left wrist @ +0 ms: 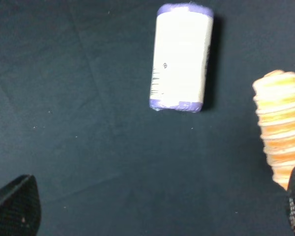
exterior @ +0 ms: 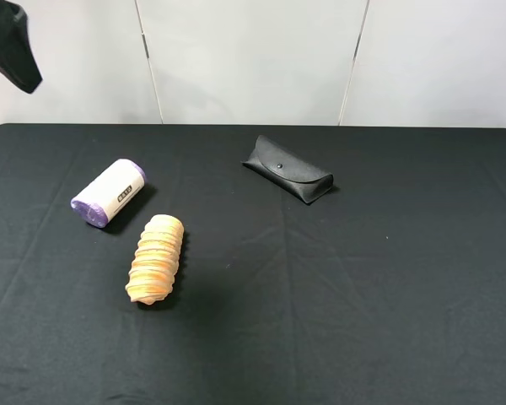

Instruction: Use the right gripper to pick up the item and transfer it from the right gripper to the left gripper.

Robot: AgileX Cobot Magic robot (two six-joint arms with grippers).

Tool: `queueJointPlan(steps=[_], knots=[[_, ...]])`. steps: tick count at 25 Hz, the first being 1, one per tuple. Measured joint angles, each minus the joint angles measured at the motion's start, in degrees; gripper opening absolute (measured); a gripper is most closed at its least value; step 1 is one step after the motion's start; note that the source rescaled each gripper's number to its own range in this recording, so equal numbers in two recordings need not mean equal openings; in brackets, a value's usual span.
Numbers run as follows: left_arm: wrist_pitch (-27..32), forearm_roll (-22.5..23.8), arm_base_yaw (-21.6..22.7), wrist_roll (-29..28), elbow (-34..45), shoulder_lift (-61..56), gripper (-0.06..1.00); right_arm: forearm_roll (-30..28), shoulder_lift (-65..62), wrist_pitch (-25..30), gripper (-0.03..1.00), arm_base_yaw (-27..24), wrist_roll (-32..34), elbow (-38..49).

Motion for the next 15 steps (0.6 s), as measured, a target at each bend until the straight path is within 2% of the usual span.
queueJointPlan(steps=[7,15], knots=[[0.05,-3.97,0.0,-0.43,8.26,-8.68,1.0,0.0,0.0,0.0,0.99,0.0,0.0,0.0],[-0.01,-4.16,0.0,-0.43,27.56,-22.19,0.99,0.0,0.0,-0.05,0.99,0.0,0.0,0.0]])
